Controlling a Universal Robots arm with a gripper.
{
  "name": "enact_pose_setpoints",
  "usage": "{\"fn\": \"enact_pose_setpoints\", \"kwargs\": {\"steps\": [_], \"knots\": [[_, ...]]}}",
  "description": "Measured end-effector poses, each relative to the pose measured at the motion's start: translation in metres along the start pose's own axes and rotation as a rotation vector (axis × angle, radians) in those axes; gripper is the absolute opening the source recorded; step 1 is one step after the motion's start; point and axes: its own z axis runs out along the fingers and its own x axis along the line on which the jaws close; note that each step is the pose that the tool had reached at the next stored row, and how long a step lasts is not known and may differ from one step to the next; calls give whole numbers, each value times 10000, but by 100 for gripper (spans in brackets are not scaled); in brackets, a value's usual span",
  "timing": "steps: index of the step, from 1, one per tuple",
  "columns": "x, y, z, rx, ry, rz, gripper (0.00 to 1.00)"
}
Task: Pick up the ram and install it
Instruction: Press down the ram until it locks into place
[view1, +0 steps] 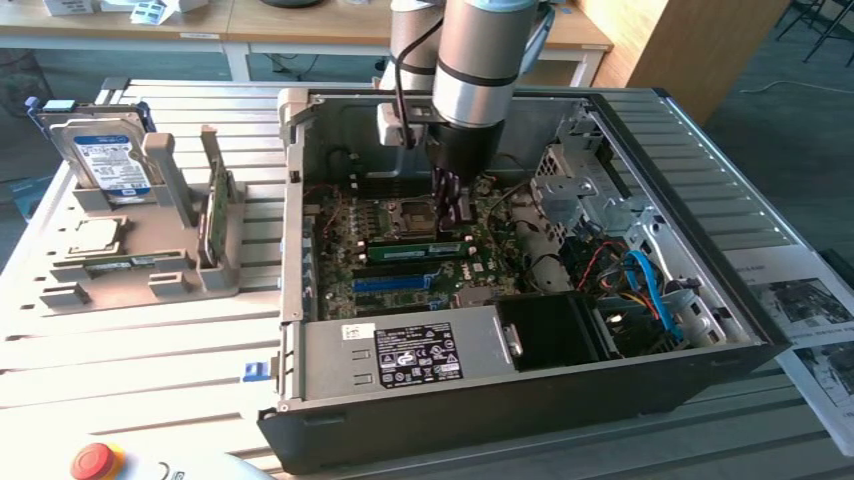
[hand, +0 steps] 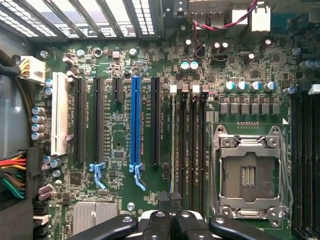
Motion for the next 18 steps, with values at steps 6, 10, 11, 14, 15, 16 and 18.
{"fn": "enact_pose_setpoints", "kwargs": {"steps": [6,10,11,14,15,16,18], "knots": [[0,-2,1,4,-1,1,10],[8,-64,3,5,-3,1,10],[14,-81,3,3,-3,1,10],[27,-130,3,0,-2,-1,10],[28,-149,3,-1,-1,0,10],[28,-171,3,-1,0,-1,10],[28,-218,5,-1,1,1,10]]}}
